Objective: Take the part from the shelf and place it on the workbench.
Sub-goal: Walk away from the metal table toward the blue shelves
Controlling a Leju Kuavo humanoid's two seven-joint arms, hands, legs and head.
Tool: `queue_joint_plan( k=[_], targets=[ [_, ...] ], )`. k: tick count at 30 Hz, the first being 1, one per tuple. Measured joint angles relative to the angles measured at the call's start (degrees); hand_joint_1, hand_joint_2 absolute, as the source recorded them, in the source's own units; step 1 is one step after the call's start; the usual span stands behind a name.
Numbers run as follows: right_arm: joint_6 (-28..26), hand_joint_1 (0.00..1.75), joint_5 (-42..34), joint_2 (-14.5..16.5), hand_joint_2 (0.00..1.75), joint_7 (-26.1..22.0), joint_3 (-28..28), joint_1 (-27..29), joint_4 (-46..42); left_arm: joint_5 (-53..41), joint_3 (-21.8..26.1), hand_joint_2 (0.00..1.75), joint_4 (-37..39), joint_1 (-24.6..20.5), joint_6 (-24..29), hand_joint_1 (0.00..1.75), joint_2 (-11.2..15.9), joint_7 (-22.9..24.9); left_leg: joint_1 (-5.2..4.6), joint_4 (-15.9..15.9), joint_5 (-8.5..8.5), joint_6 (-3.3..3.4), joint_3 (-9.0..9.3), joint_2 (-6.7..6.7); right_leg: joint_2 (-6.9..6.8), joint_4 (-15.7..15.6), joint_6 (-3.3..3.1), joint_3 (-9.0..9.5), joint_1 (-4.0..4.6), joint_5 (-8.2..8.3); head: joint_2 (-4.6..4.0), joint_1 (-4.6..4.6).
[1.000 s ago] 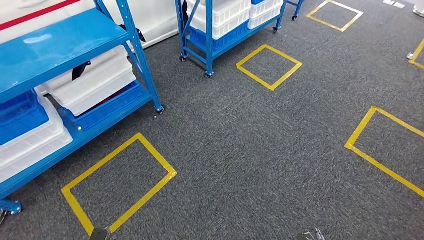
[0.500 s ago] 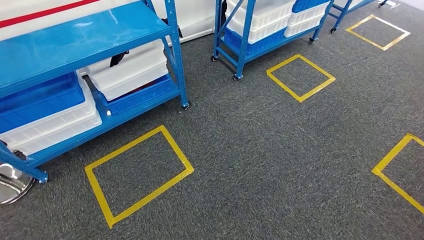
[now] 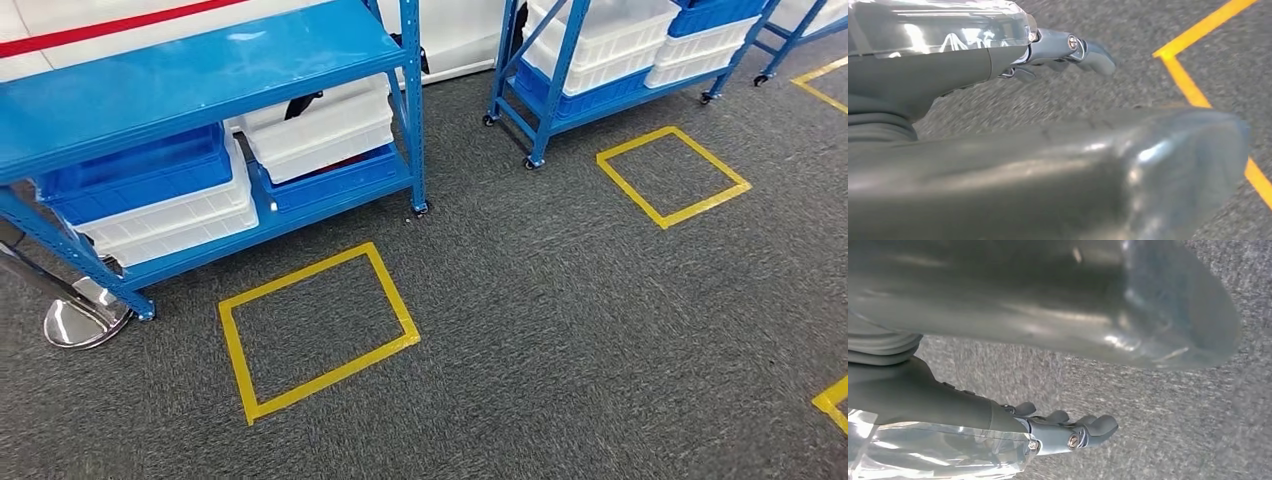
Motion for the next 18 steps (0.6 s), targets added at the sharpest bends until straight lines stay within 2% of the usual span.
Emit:
queue_joint_plan(
  k=[1,2,3,4,5,6,7,9,10,12,14,15,16,18],
  targets=[
    [-0.06,0.0,0.2,0.02,0.0,0.29,-0.08,0.19,0.02,-0.13,0.13,0.0,0.01,-0.09,-0.04,0.0,-0.13,0.05,-0.01,3.53,-2.01,-0.11,-1.62,1.8,-0.8,-0.05,-0.31,0.01,0.21,-0.01,0.0,-0.08],
    [-0.19,0.0,0.6,0.04,0.0,1.0,-0.18,0.36,0.05,-0.44,0.29,0.0,0.01,-0.23,-0.15,0.0,-0.2,0.19,0.01,7.58,-4.05,-0.23,-3.45,2.65,-1.58,-0.03,-0.52,-0.05,0.42,-0.05,0.0,-0.13],
    [-0.31,0.0,1.13,0.05,0.0,2.03,-0.31,0.48,0.09,-0.88,0.49,0.0,0.01,-0.32,-0.35,0.0,-0.29,0.39,0.04,11.03,-5.48,-0.34,-4.94,2.99,-2.29,0.02,-0.58,-0.11,0.58,-0.08,0.01,-0.12],
    [-0.43,0.0,1.73,0.05,0.0,3.22,-0.48,0.5,0.12,-1.4,0.76,0.0,0.01,-0.29,-0.67,0.0,-0.38,0.59,0.05,12.67,-5.81,-0.39,-5.46,3.1,-2.84,0.06,-0.6,-0.15,0.71,-0.1,0.01,-0.12],
    [-0.49,0.0,2.19,0.05,0.0,4.29,-0.67,0.48,0.14,-1.84,1.08,0.0,0.01,-0.22,-1.06,0.0,-0.46,0.74,0.04,12.02,-5.03,-0.36,-4.81,3.17,-3.26,0.11,-0.59,-0.17,0.78,-0.12,0.01,-0.12],
    [-0.45,0.0,2.47,0.05,0.0,5.03,-0.87,0.44,0.14,-2.13,1.46,0.0,0.0,-0.17,-1.48,0.0,-0.54,0.81,0.02,9.16,-3.4,-0.21,-3.01,3.27,-3.56,0.17,-0.54,-0.14,0.84,-0.15,0.0,-0.12],
    [-0.32,0.0,2.67,0.05,0.0,5.48,-1.09,0.41,0.14,-2.31,1.85,0.0,-0.01,-0.18,-1.85,0.0,-0.61,0.81,-0.03,4.99,-1.59,0.08,-0.54,3.46,-3.8,0.22,-0.49,-0.08,0.89,-0.19,-0.01,-0.12],
    [0.02,0.0,3.13,0.09,0.0,5.87,-1.53,0.42,0.14,-2.65,2.73,0.0,-0.1,-0.36,-2.38,0.0,-0.75,0.75,-0.33,-1.88,0.31,0.74,3.21,4.02,-4.13,0.38,-0.15,-0.03,1.12,-0.32,0.0,-0.1],
    [0.16,0.0,3.39,0.11,0.0,5.91,-1.8,0.47,0.13,-2.81,3.18,0.0,-0.17,-0.41,-2.56,0.0,-0.82,0.72,-0.51,-3.36,0.38,1.02,3.93,4.22,-4.23,0.4,0.11,-0.02,1.16,-0.34,0.01,-0.09],
    [0.32,0.0,3.8,0.2,0.0,5.95,-2.24,0.57,0.08,-3.03,4.05,0.0,-0.33,-0.33,-2.89,0.0,-0.95,0.66,-0.67,-3.9,0.29,1.51,4.01,4.18,-4.34,0.21,0.78,0.13,1.14,-0.29,0.01,-0.08],
    [0.84,0.0,4.21,0.33,0.0,6.1,-2.52,0.82,-0.27,-3.3,4.8,0.0,-0.52,-0.16,-3.17,0.0,-1.24,0.64,-0.39,-4.73,0.74,2.13,4.58,4.04,-3.69,1.07,1.38,-0.03,0.98,-0.92,0.01,-0.06],
    [1.22,0.0,4.39,0.4,0.0,6.21,-2.67,1.02,-0.54,-3.44,5.11,0.0,-0.67,-0.15,-3.27,0.0,-1.39,0.63,-0.2,-5.18,0.99,2.45,4.87,3.97,-3.09,2.8,1.62,-0.78,0.9,-2.03,0.01,0.0],
    [1.69,0.0,4.57,0.45,0.0,6.39,-2.91,1.28,-0.88,-3.66,5.41,0.0,-0.79,-0.21,-3.4,0.0,-1.58,0.63,-0.07,-5.43,1.14,2.67,5.12,3.92,-2.4,5.82,1.79,-2.25,0.72,-3.71,0.01,0.07],
    [2.57,0.0,4.89,0.55,0.0,6.74,-3.5,1.76,-1.55,-3.99,6.03,0.0,-0.96,-0.34,-3.68,0.0,-1.81,0.64,-0.05,-5.48,1.04,2.9,5.17,3.72,-1.75,13.48,2.12,-6.39,0.58,-7.08,0.01,0.17]
  ],
)
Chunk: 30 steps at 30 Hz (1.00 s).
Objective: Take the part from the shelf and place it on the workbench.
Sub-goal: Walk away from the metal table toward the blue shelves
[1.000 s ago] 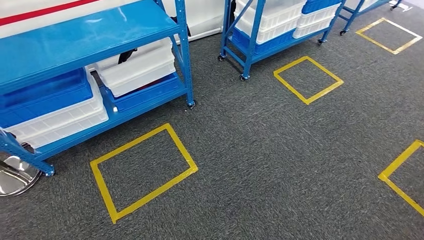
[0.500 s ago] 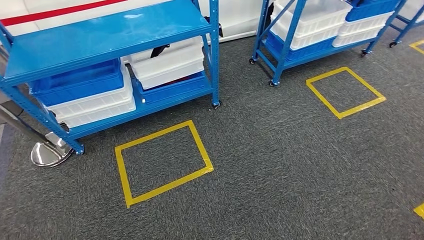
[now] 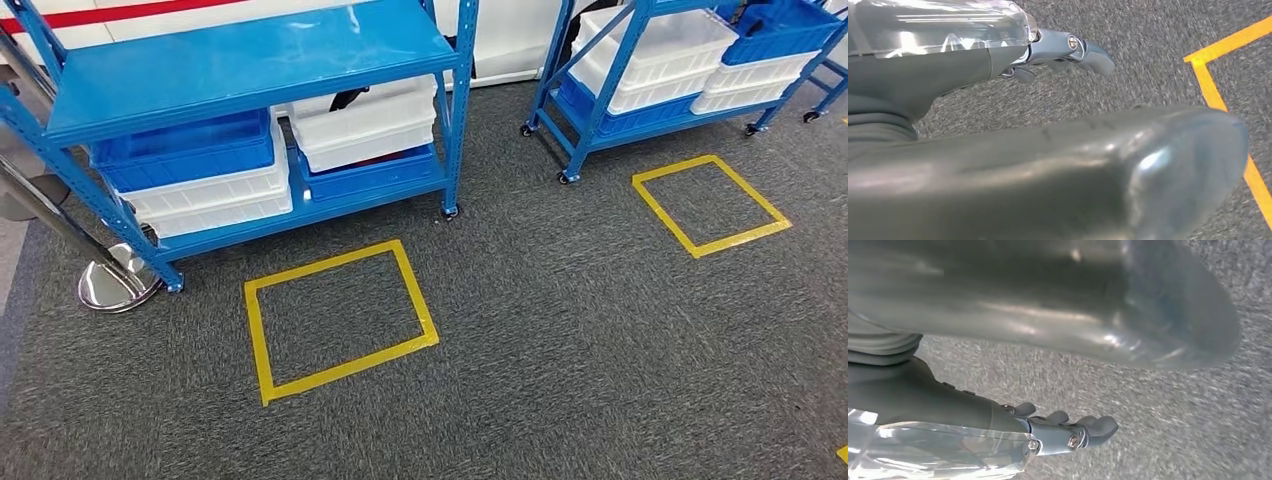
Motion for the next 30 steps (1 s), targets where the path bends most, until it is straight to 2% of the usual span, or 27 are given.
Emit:
queue_joint_plan(
  k=[1,2,3,5,6,7,8,11,12,13,15,16,17,18,19,20,21,22,23,24,25,26,28,29,30],
  targets=[
    [0.38,0.0,0.19,0.05,0.0,0.17,-0.29,0.25,-0.39,-0.15,0.33,0.0,-0.01,-0.01,-0.15,0.0,-0.15,0.01,0.0,0.02,-0.13,-0.03,0.1,-0.14,0.06,2.72,0.15,-1.65,-0.05,-0.57,0.0,0.01],
    [0.61,0.0,0.34,0.1,0.0,0.27,-0.52,0.47,-0.77,-0.21,0.62,0.0,-0.02,0.01,-0.25,0.0,-0.29,0.02,0.01,0.04,-0.31,-0.12,0.28,-0.31,0.08,3.43,0.27,-2.36,-0.13,0.05,0.01,0.01],
    [0.81,0.0,0.46,0.15,0.0,0.35,-0.72,0.69,-1.15,-0.31,0.86,0.0,-0.02,0.04,-0.33,0.0,-0.44,0.02,0.05,0.06,-0.54,-0.28,0.59,-0.47,0.08,1.91,0.36,-1.92,-0.25,1.74,0.01,0.01],
    [1.37,0.0,0.68,0.25,0.0,0.4,-1.25,1.11,-2.01,-0.57,1.34,0.0,-0.11,0.07,-0.41,0.0,-0.82,0.02,0.12,0.24,-1.29,-0.84,1.34,-0.79,0.19,-5.75,0.51,1.51,-0.57,6.27,0.01,0.02],
    [1.86,0.0,0.85,0.34,0.0,0.44,-1.57,1.28,-2.46,-0.78,1.61,0.0,-0.22,0.02,-0.47,0.0,-0.96,0.01,0.07,0.49,-1.77,-1.23,1.56,-0.95,0.34,-9.23,0.41,3.14,-0.58,7.64,0.01,0.03],
    [2.43,0.0,1.09,0.51,0.0,0.53,-1.93,1.42,-3.0,-0.99,1.88,0.0,-0.39,-0.03,-0.53,0.0,-1.04,0.0,-0.01,0.67,-2.17,-1.59,1.69,-1.08,0.46,-11.49,0.18,4.2,-0.55,8.22,0.01,0.03],
    [2.97,0.0,1.34,0.7,0.0,0.66,-2.32,1.51,-3.51,-1.19,2.13,0.0,-0.55,-0.1,-0.62,0.0,-1.08,-0.01,-0.09,0.76,-2.48,-1.9,1.72,-1.16,0.58,-12.23,-0.17,4.58,-0.42,7.95,0.01,0.03],
    [4.34,0.0,2.76,1.33,0.0,0.93,-3.75,1.73,-5.32,-2.05,2.98,0.0,-0.89,-0.22,-1.05,0.0,-1.27,-0.03,0.04,1.07,-3.29,-2.65,1.99,-1.14,0.42,-12.29,-1.51,4.81,-0.25,7.36,0.01,0.03],
    [4.73,0.0,3.73,1.6,0.0,0.94,-4.37,1.89,-6.13,-2.52,3.34,0.0,-1.02,-0.22,-1.26,0.0,-1.42,-0.05,0.09,2.54,-4.15,-2.88,1.47,-0.98,0.22,-12.35,-1.94,5.06,-0.27,7.17,0.01,0.01],
    [5.09,0.0,4.95,1.88,0.0,0.94,-5.07,2.03,-7.0,-3.04,3.76,0.0,-1.19,-0.23,-1.44,0.0,-1.61,-0.07,0.1,5.28,-5.49,-3.05,0.22,-0.8,-0.05,-12.41,-2.32,5.37,-0.29,6.97,0.01,-0.02],
    [5.55,0.0,7.4,2.48,0.0,0.94,-6.5,2.32,-8.52,-3.98,4.63,0.0,-1.51,-0.23,-1.73,0.0,-1.95,-0.12,0.09,13.65,-8.69,-3.18,-4.46,-0.53,-0.67,-12.41,-2.85,5.91,0.01,6.44,0.01,-0.05],
    [5.68,0.0,8.48,2.76,0.0,0.91,-7.19,2.39,-9.12,-4.37,5.08,0.0,-1.67,-0.17,-1.86,0.0,-2.1,-0.14,0.05,17.18,-9.5,-3.1,-6.8,-0.5,-0.97,-12.4,-3.0,6.22,0.23,6.14,0.01,-0.04],
    [5.74,0.0,9.35,3.02,0.0,0.87,-7.83,2.44,-9.66,-4.69,5.51,0.0,-1.81,-0.07,-2.0,0.0,-2.24,-0.16,-0.02,18.88,-9.14,-2.88,-8.33,-0.48,-1.28,-12.39,-3.11,6.62,0.48,5.79,0.01,-0.04],
    [5.76,0.0,10.06,3.26,0.0,0.83,-8.44,2.48,-10.17,-4.97,5.91,0.0,-1.96,0.02,-2.15,0.0,-2.36,-0.17,-0.19,18.31,-7.58,-2.48,-8.77,-0.41,-1.63,-12.39,-3.18,7.14,0.74,5.41,0.01,-0.04],
    [5.76,0.0,10.64,3.48,0.0,0.75,-8.94,2.5,-10.6,-5.18,6.22,0.0,-2.1,0.07,-2.26,0.0,-2.47,-0.17,-0.45,15.52,-5.07,-1.88,-8.08,-0.17,-2.03,-12.4,-3.23,7.73,0.99,5.01,0.01,-0.03],
    [5.76,0.0,11.2,3.69,0.0,0.65,-9.46,2.52,-10.96,-5.36,6.54,0.0,-2.25,0.05,-2.36,0.0,-2.55,-0.17,-0.9,11.6,-2.4,-1.04,-6.84,0.63,-2.45,-12.44,-3.27,8.3,1.2,4.59,0.01,-0.03],
    [5.78,0.0,11.78,4.02,0.0,0.51,-9.95,2.53,-11.21,-5.56,6.88,0.0,-2.45,-0.05,-2.43,0.0,-2.63,-0.18,-1.41,8.08,-0.56,-0.18,-5.57,1.83,-2.94,-12.42,-3.2,8.78,1.48,4.15,0.0,0.08],
    [5.81,0.0,12.41,4.3,0.0,0.36,-10.49,2.57,-11.5,-5.79,7.21,0.0,-2.67,-0.21,-2.49,0.0,-2.74,-0.21,-1.87,5.57,0.51,0.45,-4.62,2.85,-3.45,-12.43,-3.07,9.08,1.6,3.8,0.0,0.18],
    [5.93,0.0,13.09,4.59,0.0,0.21,-11.09,2.57,-11.82,-6.03,7.56,0.0,-2.93,-0.33,-2.56,0.0,-2.88,-0.26,-2.26,4.29,0.8,0.87,-4.17,3.48,-3.99,-12.47,-2.86,9.22,1.62,3.54,0.0,0.27],
    [6.13,0.0,13.8,4.89,0.0,0.08,-11.64,2.54,-12.19,-6.33,7.91,0.0,-3.2,-0.37,-2.64,0.0,-3.04,-0.3,-2.47,3.97,0.65,0.99,-4.04,3.38,-4.62,-12.57,-2.6,9.35,1.62,3.39,0.0,0.37],
    [6.38,0.0,14.52,5.01,0.0,-0.05,-12.18,2.45,-12.73,-6.62,8.24,0.0,-3.44,-0.34,-2.78,0.0,-3.24,-0.35,-2.41,3.54,0.82,1.01,-3.89,2.69,-5.18,-12.8,-2.35,9.55,1.58,3.29,0.01,0.34],
    [6.63,0.0,15.22,5.21,0.0,-0.2,-12.69,2.37,-13.26,-6.89,8.56,0.0,-3.67,-0.19,-2.95,0.0,-3.47,-0.39,-2.22,2.87,1.07,1.02,-3.58,2.03,-4.94,-12.78,-2.07,9.78,1.53,3.09,0.01,0.37],
    [6.97,0.0,16.21,5.6,0.0,-0.5,-13.5,2.37,-14.22,-7.2,9.09,0.0,-4.07,-0.14,-3.26,0.0,-3.88,-0.43,-1.67,1.4,1.65,1.14,-2.76,0.92,-2.73,-10.44,-1.44,8.98,1.3,1.52,0.01,0.48],
    [7.1,0.0,16.65,5.79,0.0,-0.61,-13.93,2.51,-14.59,-7.31,9.23,0.0,-4.24,-0.21,-3.39,0.0,-4.08,-0.44,-1.53,1.01,1.82,1.15,-2.51,0.35,-1.24,-7.52,-1.13,7.48,0.96,0.07,0.01,0.55],
    [7.31,0.0,17.13,5.94,0.0,-0.69,-14.39,2.63,-14.97,-7.39,9.38,0.0,-4.4,-0.34,-3.49,0.0,-4.23,-0.45,-1.47,0.89,1.85,1.21,-2.46,-0.29,-0.4,-3.91,-0.83,5.41,0.65,-1.5,0.01,0.58]
  ],
)
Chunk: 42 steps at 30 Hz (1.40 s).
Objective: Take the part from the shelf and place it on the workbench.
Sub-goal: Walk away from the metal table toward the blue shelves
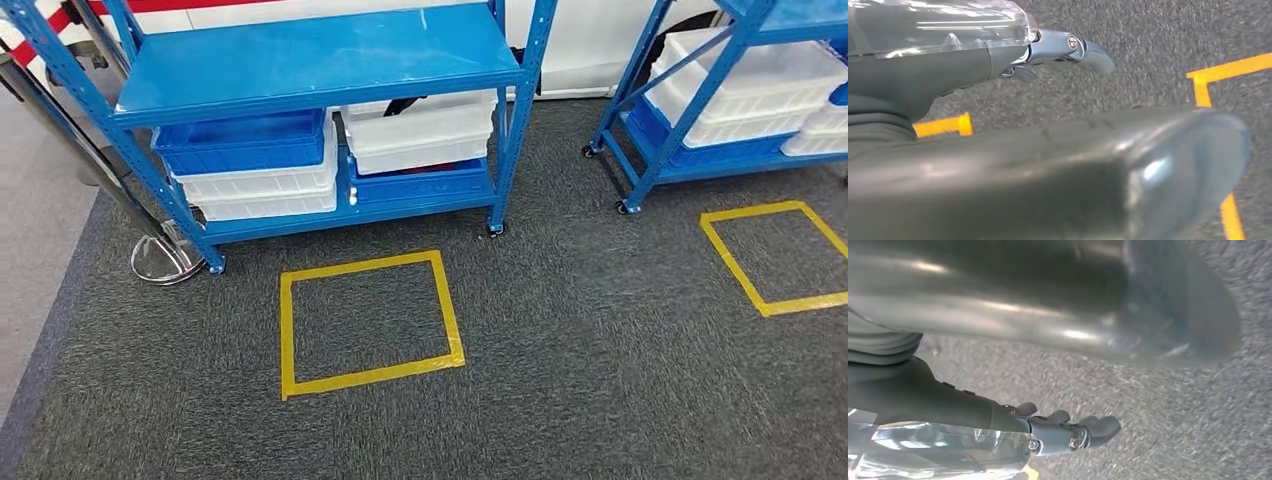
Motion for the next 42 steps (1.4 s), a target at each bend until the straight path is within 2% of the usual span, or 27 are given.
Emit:
queue_joint_plan(
  k=[2,3,5,7,9,10,11,13,15,16,17,18,19,21,22,24,26,27,29,31,33,34,35,37,38,39,42],
  targets=[
    [0.38,0.0,0.91,0.21,0.0,-0.05,-0.97,0.14,-0.82,-0.25,0.39,0.0,-0.16,-0.13,-0.14,0.0,-0.35,-0.02,0.15,0.09,-0.14,-0.17,0.04,-1.38,0.47,5.5,0.63,-3.58,-0.58,-1.27,0.0,0.01],
    [0.5,0.0,1.25,0.32,0.0,-0.08,-1.34,0.15,-1.21,-0.34,0.63,0.0,-0.21,-0.1,-0.17,0.0,-0.48,-0.02,0.32,0.25,-0.28,-0.36,0.12,-2.06,0.53,5.59,0.99,-4.14,-0.84,-0.21,0.0,0.0],
    [0.59,0.0,1.72,0.57,0.0,-0.14,-1.88,0.15,-1.81,-0.4,0.96,0.0,-0.28,-0.05,-0.2,0.0,-0.67,-0.02,0.8,0.9,-0.75,-1.02,0.23,-3.45,1.33,-0.02,1.73,-2.31,-1.48,4.37,0.0,0.01],
    [1.09,0.0,2.22,0.94,0.0,-0.28,-2.43,0.18,-2.33,-0.58,1.19,0.0,-0.46,-0.12,-0.22,0.0,-0.75,-0.05,1.05,1.94,-1.36,-1.92,-0.11,-4.75,3.68,-5.92,2.05,0.05,-1.98,7.1,0.0,0.08],
    [2.45,0.0,2.67,1.65,0.0,-0.87,-3.33,0.24,-3.46,-1.05,1.6,0.0,-0.82,-0.19,-0.71,0.0,-0.87,-0.22,1.1,2.48,-1.65,-2.75,-0.63,-5.73,4.72,-7.32,1.43,0.51,-1.87,6.97,0.0,0.14],
    [3.33,0.0,2.83,2.18,0.0,-1.29,-4.05,0.25,-4.48,-1.36,1.94,0.0,-1.07,-0.14,-1.25,0.0,-0.95,-0.38,1.22,2.47,-1.75,-3.12,-0.79,-6.11,4.19,-7.35,0.82,0.48,-1.76,6.88,0.0,0.14],
    [4.18,0.0,2.93,2.78,0.0,-1.67,-4.79,0.27,-5.61,-1.62,2.32,0.0,-1.36,-0.01,-1.84,0.0,-1.01,-0.55,1.33,2.56,-1.91,-3.44,-0.83,-5.97,3.76,-7.48,0.3,0.61,-1.68,6.75,0.0,0.14],
    [5.28,0.0,3.01,3.84,0.0,-2.04,-6.01,0.47,-7.65,-2.14,3.04,0.0,-1.9,0.11,-2.76,0.0,-1.19,-0.84,1.42,5.13,-3.16,-3.97,-1.98,-3.87,2.98,-7.77,-0.69,1.19,-1.65,6.39,-0.01,-0.06],
    [5.66,0.0,3.04,4.58,0.0,-2.1,-6.7,0.92,-9.01,-2.56,3.5,0.0,-2.26,-0.06,-3.11,0.0,-1.47,-0.93,1.44,11.95,-5.71,-4.31,-5.61,-1.2,2.14,-7.84,-1.22,1.85,-1.42,5.88,-0.01,-0.29],
    [5.81,0.0,3.04,4.91,0.0,-2.1,-7.02,1.11,-9.56,-2.69,3.67,0.0,-2.39,-0.1,-3.18,0.0,-1.61,-0.93,1.49,15.78,-6.83,-4.41,-7.93,-0.61,1.72,-7.83,-1.34,2.18,-1.26,5.56,-0.01,-0.34],
    [6.0,0.0,3.04,5.15,0.0,-2.09,-7.3,1.22,-10.03,-2.8,3.81,0.0,-2.5,-0.06,-3.19,0.0,-1.7,-0.93,1.5,18.35,-7.11,-4.41,-9.71,-0.35,1.39,-7.82,-1.38,2.59,-1.12,5.19,-0.02,-0.34],
    [6.24,0.0,3.04,5.37,0.0,-2.09,-7.53,1.27,-10.51,-2.89,3.95,0.0,-2.59,0.05,-3.19,0.0,-1.77,-0.92,1.48,18.95,-6.29,-4.29,-10.55,-0.23,1.15,-7.82,-1.39,3.07,-0.99,4.79,-0.01,-0.34],
    [6.54,0.0,3.04,5.58,0.0,-2.09,-7.68,1.29,-11.0,-2.96,4.07,0.0,-2.67,0.16,-3.2,0.0,-1.79,-0.91,1.39,17.36,-4.44,-4.01,-10.28,-0.2,0.98,-7.85,-1.38,3.67,-0.86,4.34,-0.01,-0.34],
    [7.22,0.0,3.04,6.2,0.0,-2.09,-7.83,1.4,-12.07,-3.24,4.38,0.0,-2.89,0.26,-3.25,0.0,-1.78,-0.9,0.96,10.28,-0.05,-2.87,-7.52,-0.04,0.68,-8.04,-1.29,4.98,-0.69,3.43,-0.01,-0.27],
    [7.52,0.0,3.04,6.58,0.0,-2.1,-7.87,1.5,-12.6,-3.35,4.59,0.0,-3.03,0.28,-3.28,0.0,-1.8,-0.91,0.64,7.16,1.08,-2.2,-6.05,0.14,0.57,-8.25,-1.12,5.51,-0.67,3.04,-0.01,-0.2],
    [8.44,0.0,3.07,7.43,0.0,-2.12,-7.99,1.72,-13.81,-3.66,5.02,0.0,-3.43,0.34,-3.46,0.0,-1.88,-0.88,0.03,4.03,0.75,-1.17,-4.28,0.42,0.32,-8.85,-0.5,6.44,-0.82,2.71,0.0,-0.09],
    [9.43,0.0,3.09,8.12,0.0,-2.15,-8.09,1.89,-15.31,-4.0,5.27,0.0,-3.92,0.54,-3.85,0.0,-2.08,-0.8,0.0,2.19,0.07,-0.68,-2.63,0.26,0.13,-8.2,0.37,6.96,-0.92,3.74,0.01,-0.12],
    [9.78,0.0,3.09,8.44,0.0,-2.19,-8.11,1.98,-16.03,-4.11,5.37,0.0,-4.17,0.66,-4.02,0.0,-2.24,-0.76,0.18,1.13,-0.13,-0.47,-1.38,0.17,0.15,-6.38,0.65,6.5,-0.9,4.67,0.01,-0.1],
    [10.21,0.0,3.09,8.9,0.0,-2.24,-8.19,2.14,-17.15,-4.25,5.59,0.0,-4.53,0.71,-4.22,0.0,-2.52,-0.71,0.56,-0.44,-0.71,-0.17,1.21,0.04,0.42,-0.45,0.91,3.02,-0.94,5.27,0.01,0.02],
    [10.64,0.0,3.09,9.08,0.0,-2.23,-8.38,2.45,-18.03,-4.52,5.78,0.0,-4.79,0.66,-4.41,0.0,-2.75,-0.64,0.57,-0.86,-1.86,-0.03,2.91,-0.09,0.62,4.97,1.06,-1.82,-1.05,2.63,0.0,0.13],
    [10.86,0.0,3.09,9.14,0.0,-2.21,-8.52,2.87,-18.84,-4.95,6.14,0.0,-5.02,0.78,-4.7,0.0,-3.09,-0.58,0.69,-0.87,-3.35,-0.3,4.62,-0.34,0.63,6.09,1.48,-5.21,-1.14,-0.26,0.0,0.16],
    [10.86,0.0,3.09,9.19,0.0,-2.22,-8.54,3.08,-19.15,-5.1,6.36,0.0,-5.11,0.9,-4.84,0.0,-3.29,-0.57,0.81,-0.87,-4.17,-0.53,5.67,-0.45,0.62,4.66,1.71,-5.91,-1.2,-0.12,0.0,0.18],
    [10.87,0.0,3.09,9.26,0.0,-2.22,-8.55,3.28,-19.39,-5.21,6.54,0.0,-5.16,0.99,-4.95,0.0,-3.45,-0.57,0.97,-0.86,-5.06,-0.81,6.76,-0.53,0.61,2.14,1.96,-6.05,-1.3,1.49,0.0,0.19],
    [10.97,0.0,3.08,9.44,0.0,-2.21,-8.6,3.71,-19.66,-5.34,6.8,0.0,-5.27,1.07,-5.08,0.0,-3.66,-0.56,1.12,-0.61,-6.97,-1.48,8.79,-0.61,0.48,-3.78,2.06,-5.79,-1.53,8.13,0.0,0.26],
    [11.08,0.0,3.09,9.55,0.0,-2.22,-8.63,3.85,-19.76,-5.42,6.92,0.0,-5.39,0.99,-5.11,0.0,-3.72,-0.54,1.08,-0.47,-7.87,-1.88,9.42,-0.63,0.44,-5.48,1.7,-5.65,-1.5,10.7,-0.01,0.3],
    [11.19,0.0,3.1,9.66,0.0,-2.23,-8.66,3.95,-19.92,-5.51,7.06,0.0,-5.57,0.87,-5.13,0.0,-3.76,-0.52,1.01,-0.4,-8.57,-2.3,10.05,-0.63,0.44,-6.22,1.13,-5.6,-1.43,12.19,-0.01,0.31],
    [11.49,0.0,3.13,10.07,0.0,-2.35,-8.67,4.0,-20.63,-5.89,7.32,0.0,-6.16,0.32,-5.15,0.0,-3.85,-0.5,1.03,2.51,-7.9,-3.16,9.43,-0.56,0.6,-6.33,-0.56,-4.55,-1.3,11.18,-0.01,0.29]
  ],
)
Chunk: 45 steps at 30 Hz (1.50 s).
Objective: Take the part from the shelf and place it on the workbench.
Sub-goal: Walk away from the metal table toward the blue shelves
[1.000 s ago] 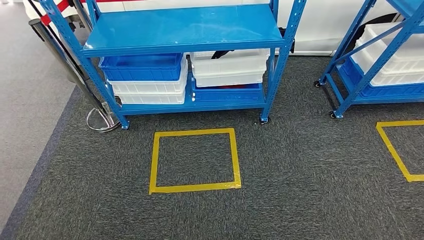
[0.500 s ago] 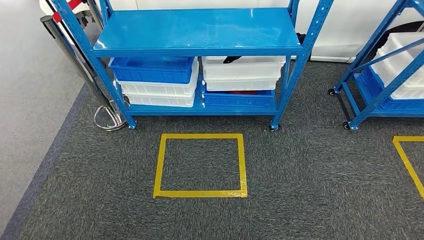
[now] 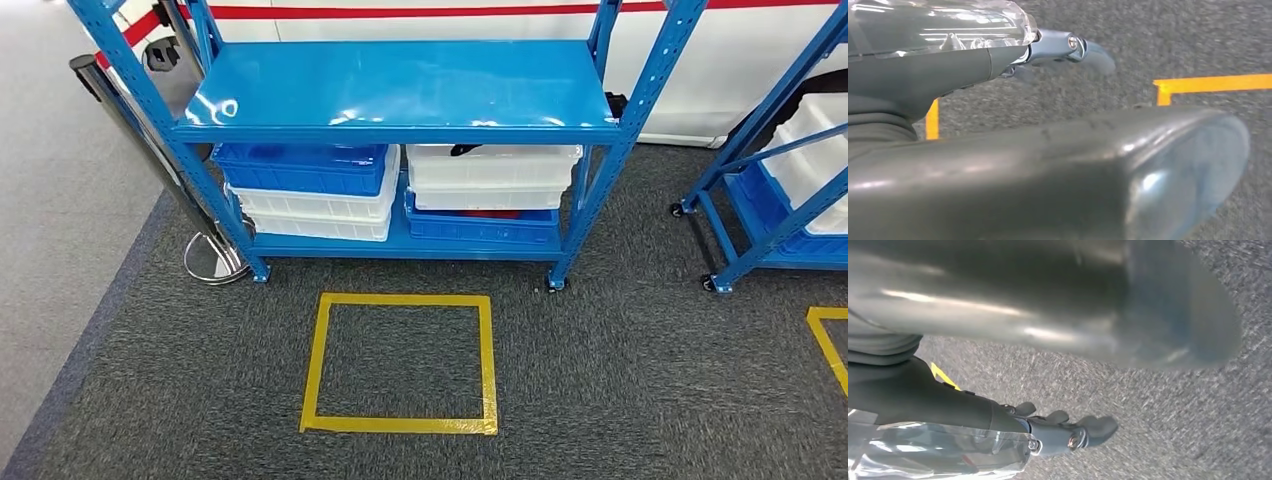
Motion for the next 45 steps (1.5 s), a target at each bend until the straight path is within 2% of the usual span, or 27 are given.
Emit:
queue_joint_plan(
  k=[3,5,7,9,10,11,12,13,14,17,19,22,23,24,25,28,29,30,32,34,37,38,39,40,42,43,45],
  targets=[
    [0.2,0.0,-0.02,0.24,0.0,-0.12,0.0,0.04,-0.58,-0.2,0.25,0.0,-0.21,-0.27,-0.01,0.0,-0.09,-0.01,0.15,6.92,1.65,-0.48,-3.8,0.27,-0.04,-0.53,-0.77,1.37,-0.14,-0.93,0.0,-0.04],
    [0.2,0.0,-0.02,0.26,0.0,-0.13,0.0,0.04,-0.66,-0.22,0.29,0.0,-0.22,-0.27,-0.01,0.0,-0.1,-0.01,0.16,8.05,1.59,-0.55,-4.56,0.32,-0.06,-0.59,-0.87,1.57,-0.14,-1.06,0.01,-0.05],
    [0.21,0.0,-0.02,0.32,0.0,-0.14,0.0,0.04,-0.79,-0.37,0.43,0.0,-0.25,-0.23,-0.02,0.0,-0.1,0.01,0.2,10.51,0.4,-0.7,-6.45,0.34,-0.05,-0.74,-0.94,2.07,-0.11,-1.44,0.01,-0.04],
    [0.27,0.0,-0.02,0.5,0.0,-0.14,0.0,0.1,-1.12,-0.54,0.68,0.0,-0.33,0.01,-0.03,0.0,-0.16,0.04,0.23,13.12,-3.29,-0.69,-10.91,0.36,0.11,-0.96,-1.01,4.23,0.06,-3.08,0.01,-0.03],
    [0.31,0.0,-0.02,0.61,0.0,-0.15,0.0,0.13,-1.29,-0.58,0.81,0.0,-0.38,0.16,-0.04,0.0,-0.19,0.05,0.15,12.06,-3.39,-0.35,-12.53,0.37,0.19,-1.06,-1.02,5.69,0.2,-4.15,0.01,-0.03],
    [0.35,0.0,-0.02,0.75,0.0,-0.15,-0.01,0.2,-1.46,-0.64,0.92,0.0,-0.43,0.32,-0.05,0.0,-0.2,0.06,-0.04,9.5,-1.6,0.27,-13.66,0.44,0.25,-1.2,-0.99,7.11,0.32,-5.28,0.01,-0.02],
    [0.43,0.0,-0.02,0.92,0.0,-0.15,-0.01,0.22,-1.57,-0.7,1.04,0.0,-0.51,0.45,-0.08,0.0,-0.18,0.06,-0.4,5.98,2.18,1.0,-13.84,0.48,0.31,-1.24,-0.84,8.24,0.48,-6.14,0.0,0.03],
    [0.47,0.0,-0.02,1.05,0.0,-0.16,-0.02,0.21,-1.67,-0.81,1.14,0.0,-0.62,0.57,-0.1,0.0,-0.16,0.07,-0.74,3.65,5.03,1.6,-13.75,0.43,0.4,-1.31,-0.59,8.86,0.57,-6.76,0.0,0.04],
    [0.53,0.0,-0.02,1.18,0.0,-0.17,-0.02,0.22,-1.77,-0.91,1.22,0.0,-0.75,0.66,-0.13,0.0,-0.16,0.09,-1.0,2.25,6.93,2.04,-13.63,0.4,0.5,-1.43,-0.27,9.46,0.62,-7.21,0.0,0.04],
    [0.66,0.0,-0.01,1.32,0.0,-0.17,0.0,0.24,-2.12,-1.1,1.35,0.0,-0.97,0.62,-0.19,0.0,-0.32,0.1,-1.04,0.63,7.36,2.64,-12.02,0.16,0.52,-0.76,0.7,10.64,0.71,-7.08,0.01,-0.02],
    [0.73,0.0,-0.01,1.38,0.0,-0.2,0.01,0.13,-2.29,-1.15,1.43,0.0,-1.1,0.5,-0.21,0.0,-0.48,0.09,-0.81,-0.58,7.28,3.1,-10.34,0.12,0.42,2.51,1.12,9.23,0.65,-7.38,0.01,0.02],
    [0.94,0.0,-0.02,1.44,0.0,-0.2,0.0,0.18,-2.38,-1.33,1.57,0.0,-1.32,0.36,-0.3,0.0,-0.58,0.09,-0.75,-1.11,6.37,3.5,-8.94,0.14,0.42,11.11,1.58,2.89,0.64,-11.35,0.01,0.02],
    [1.02,0.0,-0.02,1.44,0.0,-0.2,0.0,0.26,-2.4,-1.44,1.62,0.0,-1.34,0.38,-0.37,0.0,-0.63,0.1,-0.75,-1.1,5.89,3.51,-8.46,0.08,0.42,12.55,1.63,1.11,0.64,-12.6,0.01,0.02],
    [1.09,0.0,-0.02,1.44,0.0,-0.2,0.0,0.33,-2.44,-1.54,1.69,0.0,-1.34,0.43,-0.48,0.0,-0.69,0.1,-0.74,-1.1,5.36,3.48,-7.84,0.02,0.41,12.42,1.65,0.06,0.62,-12.86,0.01,0.02],
    [1.15,0.0,-0.02,1.44,0.0,-0.2,0.0,0.37,-2.49,-1.64,1.79,0.0,-1.36,0.47,-0.59,0.0,-0.79,0.1,-0.73,-1.1,4.78,3.39,-7.09,-0.05,0.4,10.66,1.69,-0.19,0.6,-11.67,0.01,0.02],
    [1.22,0.0,-0.02,1.44,0.0,-0.21,-0.03,0.63,-2.73,-1.93,2.07,0.0,-1.44,0.41,-0.85,0.0,-1.09,0.1,-0.86,-0.77,2.84,2.72,-5.23,-0.23,0.41,1.85,1.24,0.87,0.74,-3.35,0.01,0.09],
    [1.23,0.0,-0.02,1.44,0.0,-0.21,-0.05,0.72,-2.81,-2.08,2.13,0.0,-1.52,0.35,-0.91,0.0,-1.12,0.1,-0.94,-0.69,2.26,2.39,-5.01,-0.31,0.42,0.32,0.84,1.06,0.84,-1.62,0.01,0.1],
    [1.25,0.0,-0.01,1.44,0.0,-0.21,-0.07,0.78,-2.89,-2.24,2.18,0.0,-1.61,0.28,-0.98,0.0,-1.14,0.1,-1.02,-0.45,1.92,2.08,-4.73,-0.4,0.43,-0.25,0.43,1.06,0.94,-1.11,0.01,0.11],
    [1.27,0.0,-0.01,1.51,0.0,-0.21,-0.07,0.84,-3.09,-2.65,2.32,0.0,-1.86,0.2,-1.07,0.0,-1.13,0.09,-1.03,-0.03,1.66,1.53,-4.48,-0.43,0.44,-0.58,-0.34,1.66,0.86,-1.23,0.01,0.08],
    [1.27,0.0,-0.02,1.63,0.0,-0.21,-0.06,0.87,-3.31,-3.1,2.5,0.0,-2.07,0.03,-1.09,0.0,-1.1,0.03,-0.91,2.88,1.02,0.91,-5.57,-0.21,0.34,-1.1,-1.0,2.7,0.63,-1.62,0.0,-0.06],
    [1.27,0.0,-0.02,1.7,0.0,-0.21,-0.03,0.86,-3.58,-3.72,2.64,0.0,-2.22,-0.25,-1.07,0.0,-1.1,-0.06,-0.27,12.46,-2.87,-0.16,-11.47,0.15,0.16,-1.43,-1.43,3.94,0.52,-2.56,0.01,-0.25],
    [1.26,0.0,-0.02,1.7,0.0,-0.22,-0.02,0.86,-3.61,-3.86,2.68,0.0,-2.24,-0.25,-1.07,0.0,-1.1,-0.09,-0.04,14.64,-3.6,-0.41,-13.31,0.24,0.15,-1.43,-1.39,4.34,0.5,-2.95,0.0,-0.25],
    [1.25,0.0,-0.02,1.7,0.0,-0.22,-0.02,0.87,-3.62,-3.98,2.75,0.0,-2.25,-0.24,-1.07,0.0,-1.08,-0.14,0.12,15.06,-3.17,-0.55,-14.31,0.3,0.17,-1.42,-1.32,4.84,0.47,-3.36,0.0,-0.25],
    [1.23,0.0,-0.02,1.7,0.0,-0.21,-0.02,0.87,-3.63,-4.07,2.83,0.0,-2.26,-0.23,-1.07,0.0,-1.06,-0.18,0.23,13.65,-1.55,-0.59,-14.45,0.35,0.19,-1.43,-1.22,5.44,0.43,-3.79,0.0,-0.25],
    [1.21,0.0,-0.02,1.71,0.0,-0.21,-0.01,0.85,-3.63,-4.15,3.03,0.0,-2.29,-0.25,-1.06,0.0,-0.99,-0.25,0.23,6.91,3.66,-0.21,-12.67,0.46,0.21,-1.49,-0.88,6.79,0.34,-4.7,0.0,-0.22],
    [1.19,0.0,-0.02,1.71,0.0,-0.22,0.0,0.83,-3.63,-4.2,3.17,0.0,-2.32,-0.28,-1.05,0.0,-0.97,-0.29,0.02,3.95,4.85,0.09,-11.86,0.56,0.21,-1.56,-0.62,7.29,0.31,-5.06,-0.01,-0.19],
    [1.16,0.0,-0.02,1.74,0.0,-0.25,0.01,0.75,-3.63,-4.3,3.41,0.0,-2.42,-0.36,-1.05,0.0,-0.95,-0.39,-0.43,1.13,5.18,0.96,-11.13,0.62,0.17,-1.62,0.12,7.84,0.31,-5.48,0.0,-0.24]
  ],
)
